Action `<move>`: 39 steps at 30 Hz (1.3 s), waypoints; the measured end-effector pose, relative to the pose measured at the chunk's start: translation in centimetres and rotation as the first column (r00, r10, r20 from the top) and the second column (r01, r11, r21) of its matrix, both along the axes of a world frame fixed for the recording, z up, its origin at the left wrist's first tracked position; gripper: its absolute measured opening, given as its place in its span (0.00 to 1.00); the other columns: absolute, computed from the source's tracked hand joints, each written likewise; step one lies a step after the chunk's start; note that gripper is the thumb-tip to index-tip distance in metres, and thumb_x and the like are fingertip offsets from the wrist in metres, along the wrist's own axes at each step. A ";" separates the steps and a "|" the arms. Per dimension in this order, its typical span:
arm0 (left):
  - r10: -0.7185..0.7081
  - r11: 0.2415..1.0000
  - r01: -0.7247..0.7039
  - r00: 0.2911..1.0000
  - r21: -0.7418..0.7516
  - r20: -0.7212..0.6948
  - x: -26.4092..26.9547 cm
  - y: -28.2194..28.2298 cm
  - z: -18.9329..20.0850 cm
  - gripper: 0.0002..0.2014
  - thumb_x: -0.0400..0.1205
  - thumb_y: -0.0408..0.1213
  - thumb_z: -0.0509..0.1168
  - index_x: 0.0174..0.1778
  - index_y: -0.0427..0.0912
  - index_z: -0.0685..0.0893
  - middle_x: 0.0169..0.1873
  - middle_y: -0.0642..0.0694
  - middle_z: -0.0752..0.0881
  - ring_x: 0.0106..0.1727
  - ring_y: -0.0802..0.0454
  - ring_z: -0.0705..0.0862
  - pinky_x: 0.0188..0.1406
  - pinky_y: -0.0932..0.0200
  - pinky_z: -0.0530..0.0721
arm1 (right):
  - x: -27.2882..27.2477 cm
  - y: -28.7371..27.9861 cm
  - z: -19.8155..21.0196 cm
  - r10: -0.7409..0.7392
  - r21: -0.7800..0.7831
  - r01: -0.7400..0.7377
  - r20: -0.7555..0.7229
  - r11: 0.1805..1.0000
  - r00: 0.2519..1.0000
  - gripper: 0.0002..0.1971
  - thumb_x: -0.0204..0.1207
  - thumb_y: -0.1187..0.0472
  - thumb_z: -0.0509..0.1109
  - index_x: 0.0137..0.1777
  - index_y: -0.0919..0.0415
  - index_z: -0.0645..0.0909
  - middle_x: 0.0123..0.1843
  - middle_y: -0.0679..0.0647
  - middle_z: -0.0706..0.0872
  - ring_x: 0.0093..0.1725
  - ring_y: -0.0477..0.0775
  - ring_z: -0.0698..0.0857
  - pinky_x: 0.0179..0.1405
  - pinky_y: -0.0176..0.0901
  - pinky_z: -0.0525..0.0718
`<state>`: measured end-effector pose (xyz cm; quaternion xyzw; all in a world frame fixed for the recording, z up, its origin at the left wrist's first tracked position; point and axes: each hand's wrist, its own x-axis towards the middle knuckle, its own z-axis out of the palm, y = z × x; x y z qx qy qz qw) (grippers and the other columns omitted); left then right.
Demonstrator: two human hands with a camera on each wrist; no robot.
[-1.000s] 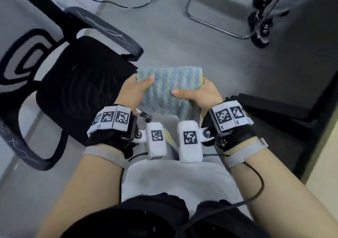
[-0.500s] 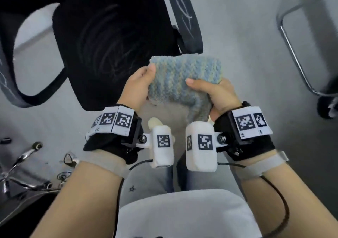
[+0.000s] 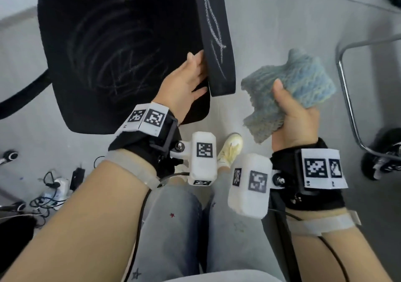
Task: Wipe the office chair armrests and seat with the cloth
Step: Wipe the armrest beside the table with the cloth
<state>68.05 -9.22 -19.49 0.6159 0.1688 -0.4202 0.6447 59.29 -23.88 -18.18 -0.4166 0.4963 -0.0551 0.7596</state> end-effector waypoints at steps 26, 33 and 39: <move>-0.404 0.886 0.414 0.910 0.209 -0.089 -4.3 6.2 -1.3 0.09 0.82 0.34 0.61 0.52 0.44 0.85 0.37 0.48 0.86 0.40 0.58 0.83 0.22 0.75 0.74 | 8.6 2.3 -3.5 0.836 -0.698 -0.714 -0.356 0.059 0.418 0.24 0.80 0.65 0.60 0.77 0.60 0.65 0.84 0.57 0.46 0.83 0.60 0.45 0.80 0.41 0.43; -0.474 0.866 0.461 0.880 0.192 0.027 -0.1 4.1 -0.2 0.10 0.81 0.31 0.62 0.52 0.50 0.80 0.38 0.52 0.85 0.35 0.61 0.82 0.28 0.74 0.77 | 4.8 3.9 -2.7 0.843 -0.721 -0.673 -0.251 0.166 0.476 0.26 0.80 0.70 0.60 0.77 0.63 0.62 0.82 0.53 0.49 0.81 0.48 0.49 0.75 0.24 0.45; -0.541 0.825 0.524 0.840 0.211 0.030 1.3 3.9 -1.2 0.03 0.81 0.34 0.63 0.44 0.47 0.80 0.35 0.51 0.86 0.32 0.62 0.86 0.20 0.72 0.72 | 4.8 3.3 -2.5 0.845 -0.676 -0.719 -0.284 0.159 0.454 0.26 0.78 0.74 0.61 0.76 0.62 0.65 0.82 0.52 0.52 0.82 0.51 0.51 0.74 0.21 0.47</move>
